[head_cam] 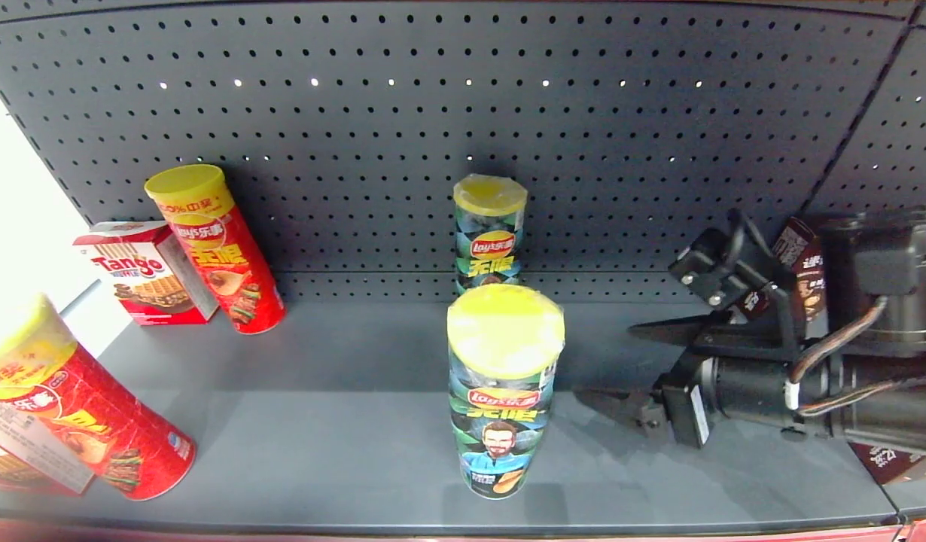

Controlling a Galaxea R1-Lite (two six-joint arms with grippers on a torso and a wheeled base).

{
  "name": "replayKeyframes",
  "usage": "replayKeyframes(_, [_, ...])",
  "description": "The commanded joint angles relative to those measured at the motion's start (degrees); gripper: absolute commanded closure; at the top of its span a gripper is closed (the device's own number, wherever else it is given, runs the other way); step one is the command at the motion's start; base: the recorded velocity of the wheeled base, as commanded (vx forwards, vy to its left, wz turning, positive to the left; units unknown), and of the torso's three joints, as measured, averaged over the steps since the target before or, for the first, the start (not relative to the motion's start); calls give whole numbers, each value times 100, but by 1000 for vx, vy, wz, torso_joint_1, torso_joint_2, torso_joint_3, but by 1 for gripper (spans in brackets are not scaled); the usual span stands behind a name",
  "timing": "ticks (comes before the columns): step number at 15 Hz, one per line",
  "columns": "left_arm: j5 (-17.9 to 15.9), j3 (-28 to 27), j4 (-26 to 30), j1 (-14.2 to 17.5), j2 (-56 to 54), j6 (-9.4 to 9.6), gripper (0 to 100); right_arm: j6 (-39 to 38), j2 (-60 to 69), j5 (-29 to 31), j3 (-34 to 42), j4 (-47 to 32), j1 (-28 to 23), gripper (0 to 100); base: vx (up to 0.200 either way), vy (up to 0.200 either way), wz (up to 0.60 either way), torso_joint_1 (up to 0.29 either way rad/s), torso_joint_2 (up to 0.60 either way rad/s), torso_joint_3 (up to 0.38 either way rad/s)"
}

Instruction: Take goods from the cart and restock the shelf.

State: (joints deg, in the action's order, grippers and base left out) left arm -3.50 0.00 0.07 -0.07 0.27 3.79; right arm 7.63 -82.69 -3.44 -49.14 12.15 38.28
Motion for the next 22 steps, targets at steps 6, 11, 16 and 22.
replayKeyframes(6, [-204, 0, 1, -1, 8, 34, 0, -218, 3127, 27, 968, -20, -2650, 0, 0, 0, 0, 0, 0, 0])
replayKeyframes(11, [-248, 0, 1, -1, 8, 43, 0, -236, 5553, -8, 2541, -134, -4021, 0, 0, 0, 0, 0, 0, 0])
replayKeyframes(16, [-248, 0, 1, -1, 8, 43, 0, -376, 7829, 388, 3578, -1620, -4153, 0, 0, 0, 0, 0, 0, 0])
replayKeyframes(22, [-248, 0, 1, -1, 8, 43, 0, -640, 7952, 458, 4914, -1198, -3819, 0, 0, 0, 0, 0, 0, 0])
